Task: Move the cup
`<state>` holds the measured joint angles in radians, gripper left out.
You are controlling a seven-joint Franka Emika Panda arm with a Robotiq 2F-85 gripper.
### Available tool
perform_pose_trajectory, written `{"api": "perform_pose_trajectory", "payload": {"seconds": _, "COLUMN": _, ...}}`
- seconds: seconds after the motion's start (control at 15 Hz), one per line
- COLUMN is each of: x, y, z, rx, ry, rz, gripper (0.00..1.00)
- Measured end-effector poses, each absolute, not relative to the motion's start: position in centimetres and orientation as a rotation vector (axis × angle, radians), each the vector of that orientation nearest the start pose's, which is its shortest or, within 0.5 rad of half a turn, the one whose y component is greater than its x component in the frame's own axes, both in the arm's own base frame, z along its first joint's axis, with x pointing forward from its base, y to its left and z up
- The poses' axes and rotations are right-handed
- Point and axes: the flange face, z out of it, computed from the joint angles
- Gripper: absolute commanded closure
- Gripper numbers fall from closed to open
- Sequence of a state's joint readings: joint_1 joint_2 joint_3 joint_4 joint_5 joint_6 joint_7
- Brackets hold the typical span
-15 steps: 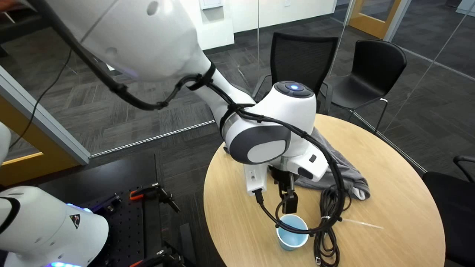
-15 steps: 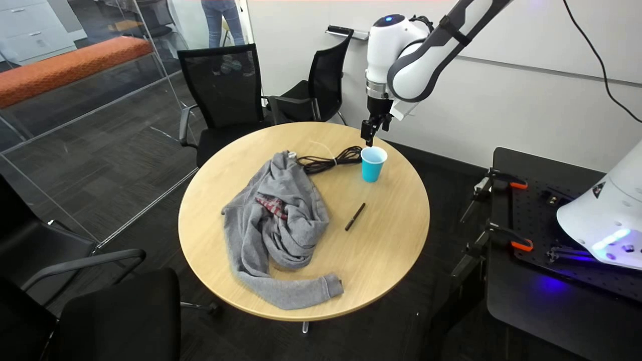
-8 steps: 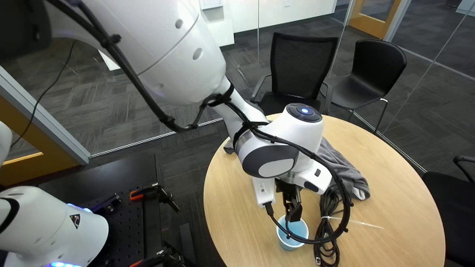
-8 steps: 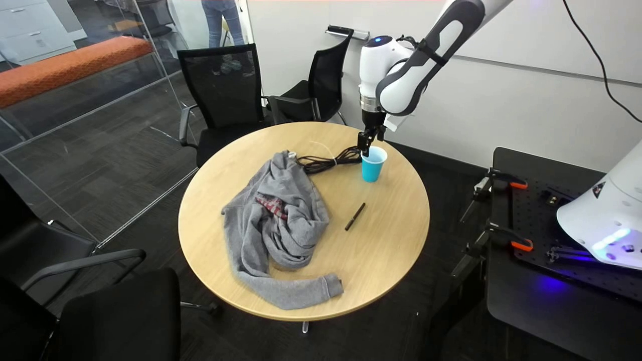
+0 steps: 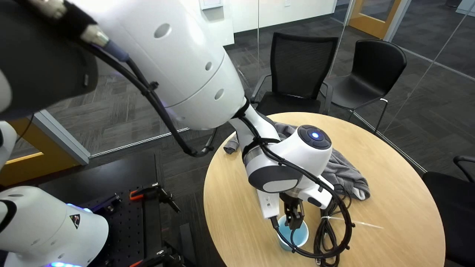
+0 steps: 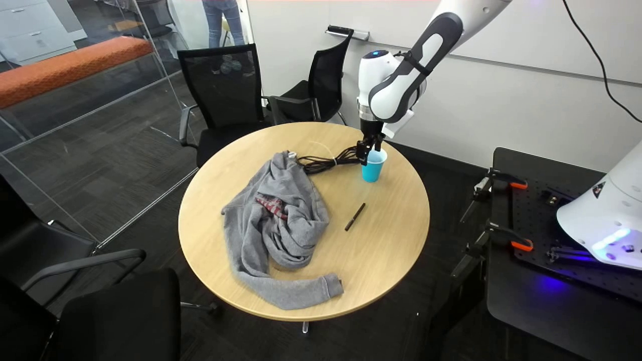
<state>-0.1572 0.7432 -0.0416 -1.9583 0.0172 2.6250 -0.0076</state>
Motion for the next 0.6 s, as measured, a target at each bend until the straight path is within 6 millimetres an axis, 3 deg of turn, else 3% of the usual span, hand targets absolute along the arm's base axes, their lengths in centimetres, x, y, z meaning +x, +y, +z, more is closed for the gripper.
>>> {"api": "perform_pose_trajectory", "payload": {"seconds": 0.27, "x": 58.5, "y": -12.3, "z": 6.4, "rx": -3.11, "ry": 0.315, "rz": 0.138, "gripper": 0.01}}
{"api": "perform_pose_trajectory", "payload": {"seconds": 0.33, "x": 58.6, "y": -12.4, "z": 6.0, "rx": -3.104, "ry": 0.316, "rz": 0.14, "gripper": 0.26}}
{"api": "perform_pose_trajectory", "payload": {"seconds": 0.47, "x": 59.0, "y": -12.4, "z": 5.3, "rx": -3.099, "ry": 0.316, "rz": 0.145, "gripper": 0.29}}
{"api": "perform_pose_trajectory", "payload": {"seconds": 0.6, "x": 59.3, "y": -12.3, "z": 4.7, "rx": -3.097, "ry": 0.314, "rz": 0.145, "gripper": 0.44}}
